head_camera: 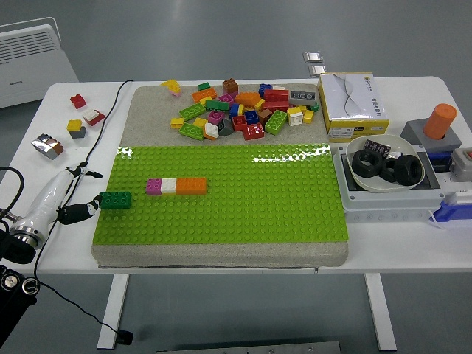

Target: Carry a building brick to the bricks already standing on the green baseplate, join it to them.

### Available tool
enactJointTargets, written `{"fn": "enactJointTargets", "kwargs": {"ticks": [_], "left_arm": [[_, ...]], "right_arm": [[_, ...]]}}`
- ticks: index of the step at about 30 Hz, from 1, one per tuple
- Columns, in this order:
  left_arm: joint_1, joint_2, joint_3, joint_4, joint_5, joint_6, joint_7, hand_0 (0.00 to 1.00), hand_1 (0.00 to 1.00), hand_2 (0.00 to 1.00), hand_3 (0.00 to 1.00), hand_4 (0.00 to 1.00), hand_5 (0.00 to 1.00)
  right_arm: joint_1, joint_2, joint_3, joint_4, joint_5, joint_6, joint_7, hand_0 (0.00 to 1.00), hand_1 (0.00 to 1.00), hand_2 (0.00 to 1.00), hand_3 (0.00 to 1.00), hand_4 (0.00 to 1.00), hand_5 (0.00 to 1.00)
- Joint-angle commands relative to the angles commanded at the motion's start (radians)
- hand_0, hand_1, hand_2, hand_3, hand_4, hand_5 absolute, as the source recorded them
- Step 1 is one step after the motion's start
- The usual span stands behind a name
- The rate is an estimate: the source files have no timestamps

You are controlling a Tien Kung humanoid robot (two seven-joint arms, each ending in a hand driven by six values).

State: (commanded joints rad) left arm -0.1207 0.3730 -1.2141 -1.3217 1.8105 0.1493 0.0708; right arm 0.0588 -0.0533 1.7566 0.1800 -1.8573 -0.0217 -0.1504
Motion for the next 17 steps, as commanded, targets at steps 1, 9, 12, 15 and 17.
{"fn": "enactJointTargets", "kwargs": {"ticks": [1,9,12,15,17], "left_arm": [[0.000,0.000,0.000,0.000,0.000,0.001,0.000,0.937,0.960,0.956,0.541,0.587,0.002],[-0.003,-0.005,-0.001,-0.002,0.002,0.005,-0.006,0.934,0.960,0.956,0.529,0.608,0.002],[-0.005,-0.008,-0.002,-0.002,0.004,0.007,-0.011,0.928,0.960,0.952,0.522,0.687,0.002],[-0.005,-0.010,-0.005,-0.002,0.005,0.010,-0.015,0.928,0.960,0.952,0.522,0.687,0.002],[-0.005,-0.011,-0.007,-0.001,0.005,0.011,-0.017,0.928,0.960,0.952,0.522,0.687,0.002]], "right_arm": [[0.000,0.000,0.000,0.000,0.000,0.000,0.000,0.515,0.716,0.767,0.777,0.811,0.842],[0.001,0.003,-0.009,0.000,0.012,-0.004,-0.001,0.515,0.716,0.766,0.777,0.811,0.840],[0.002,0.005,-0.016,0.000,0.016,-0.006,-0.002,0.515,0.717,0.767,0.777,0.811,0.841],[0.003,0.005,-0.020,0.000,0.020,-0.006,-0.002,0.515,0.717,0.767,0.777,0.811,0.841],[0.003,0.005,-0.022,0.000,0.021,-0.007,-0.002,0.515,0.717,0.767,0.777,0.811,0.841]]}}
